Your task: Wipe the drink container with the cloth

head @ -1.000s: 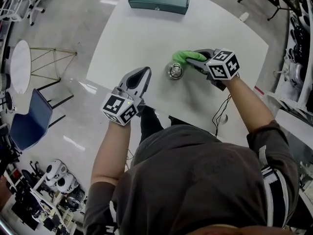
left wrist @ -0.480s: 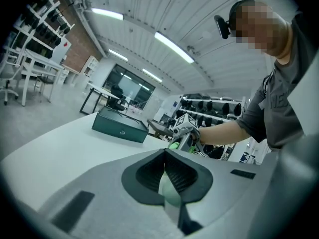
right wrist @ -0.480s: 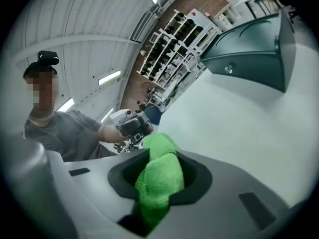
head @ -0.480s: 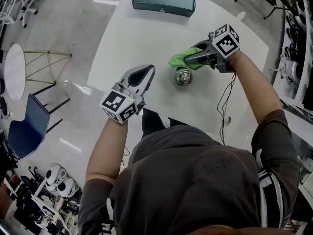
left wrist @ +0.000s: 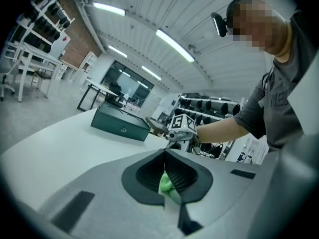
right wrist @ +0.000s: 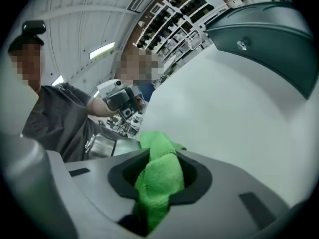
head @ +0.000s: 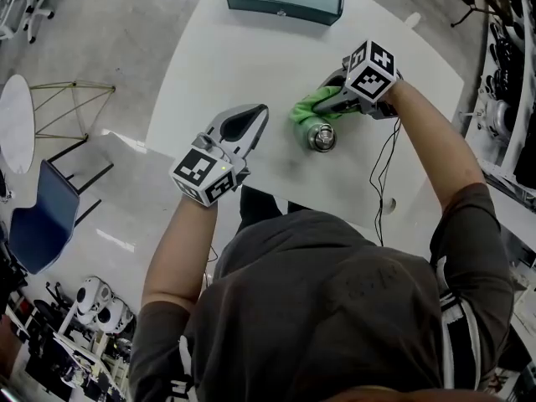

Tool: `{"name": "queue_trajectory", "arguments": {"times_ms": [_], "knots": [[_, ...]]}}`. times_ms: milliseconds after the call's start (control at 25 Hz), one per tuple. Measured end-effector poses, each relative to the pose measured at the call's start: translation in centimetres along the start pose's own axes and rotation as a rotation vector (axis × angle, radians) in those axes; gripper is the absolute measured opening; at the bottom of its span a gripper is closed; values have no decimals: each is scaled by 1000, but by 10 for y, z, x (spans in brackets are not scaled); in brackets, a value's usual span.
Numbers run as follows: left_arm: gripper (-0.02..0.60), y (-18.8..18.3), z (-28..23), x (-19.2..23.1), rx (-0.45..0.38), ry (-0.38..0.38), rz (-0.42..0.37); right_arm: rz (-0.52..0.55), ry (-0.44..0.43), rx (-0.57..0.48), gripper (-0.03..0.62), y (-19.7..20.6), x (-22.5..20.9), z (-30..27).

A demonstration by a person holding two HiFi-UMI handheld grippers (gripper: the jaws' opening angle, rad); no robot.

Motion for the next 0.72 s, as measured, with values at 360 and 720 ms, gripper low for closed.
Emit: {"name": "queue_trajectory", "arguments": {"times_ms": [360, 720], "knots": [[5, -2, 14, -10, 4, -30, -14, 235, 184, -6, 80, -3, 32, 16], [5, -7, 44, -17, -49, -104, -32, 428, 123, 429, 80, -61, 68, 12]]}}
Point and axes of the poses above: the fingertips, and each gripper's own axes: z backward along the fingers, x to its left, y out of its underside, the point moved 9 cm from there along z, backward along the fingers, and after that the axes turned 13 degrees about -z, right-handed, at the moved point
